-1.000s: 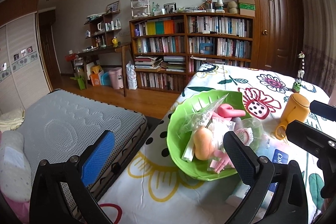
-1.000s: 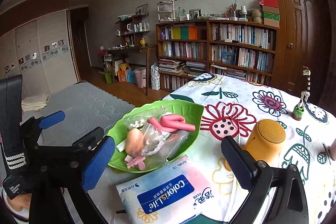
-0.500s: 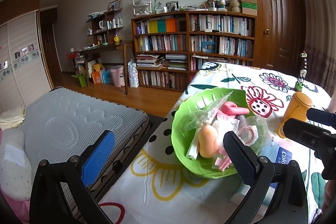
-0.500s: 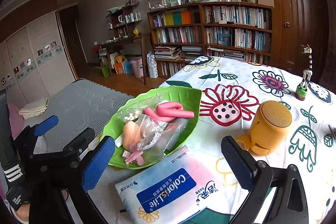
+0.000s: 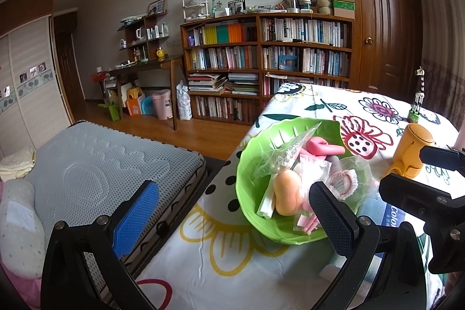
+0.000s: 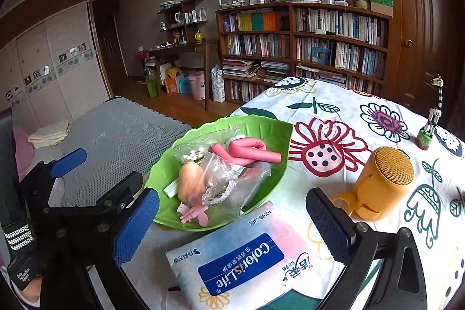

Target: Organize soft objects

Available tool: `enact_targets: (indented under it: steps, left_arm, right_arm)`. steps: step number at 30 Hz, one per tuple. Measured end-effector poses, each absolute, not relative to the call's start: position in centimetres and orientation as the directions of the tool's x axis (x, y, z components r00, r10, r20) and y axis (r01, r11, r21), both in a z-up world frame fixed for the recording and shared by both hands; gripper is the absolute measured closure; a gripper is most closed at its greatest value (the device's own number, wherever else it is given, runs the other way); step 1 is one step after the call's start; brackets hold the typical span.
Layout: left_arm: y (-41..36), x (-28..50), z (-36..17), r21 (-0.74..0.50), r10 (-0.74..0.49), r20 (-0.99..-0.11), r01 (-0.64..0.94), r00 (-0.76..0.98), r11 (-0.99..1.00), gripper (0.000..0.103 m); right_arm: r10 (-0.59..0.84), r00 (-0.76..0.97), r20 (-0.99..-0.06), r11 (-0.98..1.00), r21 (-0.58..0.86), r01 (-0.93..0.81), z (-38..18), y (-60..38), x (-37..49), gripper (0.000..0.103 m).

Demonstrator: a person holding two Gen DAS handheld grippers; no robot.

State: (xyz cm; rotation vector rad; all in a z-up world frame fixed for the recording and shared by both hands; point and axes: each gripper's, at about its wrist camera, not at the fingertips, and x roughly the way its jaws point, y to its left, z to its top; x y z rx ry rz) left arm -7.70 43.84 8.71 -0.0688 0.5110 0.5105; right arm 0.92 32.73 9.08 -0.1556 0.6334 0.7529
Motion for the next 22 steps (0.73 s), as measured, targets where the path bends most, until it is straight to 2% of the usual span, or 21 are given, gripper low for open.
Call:
enact_targets:
  steps: [15, 22]
  left_arm:
    - [44.5, -8.5, 7.7, 0.064, 0.463, -0.501, -0.501, 0.732, 0.863, 0.000]
    - [44.7, -8.4, 7.8, 0.065, 0.462, -0.505, -0.502, 0.729, 0.863, 0.000]
  right_arm:
    - [0.530, 0.635, -0.562, 0.777, 0.022, -0.629, 8.8, 32.9, 0.8, 0.000]
    - [0.541, 0.606, -0.583, 0.762, 0.034, -0.647, 8.5, 32.7, 1.1, 0.000]
